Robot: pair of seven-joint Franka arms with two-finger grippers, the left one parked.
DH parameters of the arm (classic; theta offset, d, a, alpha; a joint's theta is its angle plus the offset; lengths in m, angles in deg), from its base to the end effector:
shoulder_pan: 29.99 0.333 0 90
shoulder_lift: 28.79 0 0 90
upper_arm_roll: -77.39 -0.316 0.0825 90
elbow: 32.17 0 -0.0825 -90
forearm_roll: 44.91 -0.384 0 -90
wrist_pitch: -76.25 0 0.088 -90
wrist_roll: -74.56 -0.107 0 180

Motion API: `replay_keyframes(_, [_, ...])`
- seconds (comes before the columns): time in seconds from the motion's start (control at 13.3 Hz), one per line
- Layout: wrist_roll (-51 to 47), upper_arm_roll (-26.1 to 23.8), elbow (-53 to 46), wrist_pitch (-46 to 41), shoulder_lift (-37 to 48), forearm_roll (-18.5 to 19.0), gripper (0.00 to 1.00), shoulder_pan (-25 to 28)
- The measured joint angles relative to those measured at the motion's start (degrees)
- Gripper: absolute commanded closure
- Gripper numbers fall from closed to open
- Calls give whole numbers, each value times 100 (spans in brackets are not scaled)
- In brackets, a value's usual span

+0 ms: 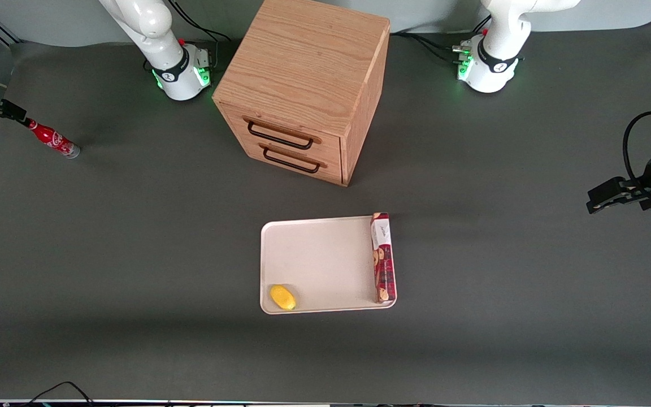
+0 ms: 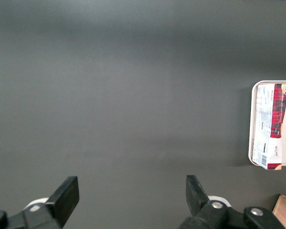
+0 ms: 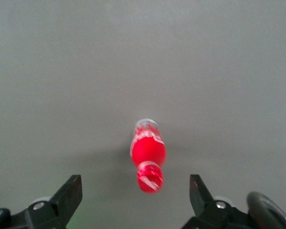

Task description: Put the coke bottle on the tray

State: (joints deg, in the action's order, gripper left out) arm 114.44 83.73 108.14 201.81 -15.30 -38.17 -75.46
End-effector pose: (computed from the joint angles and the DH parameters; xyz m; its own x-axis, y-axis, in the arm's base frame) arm 0.2744 -0.3557 0.3860 0.9887 -0.1358 -0.0628 -0.1337 -0.9903 0.0365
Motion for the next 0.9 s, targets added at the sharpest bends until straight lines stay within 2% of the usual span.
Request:
replay_keyframes(0.15, [134,2,209,274,-20,0,0,-223])
replay_keyframes(0.9, [658,2,368,935,-639,-307,0,-402])
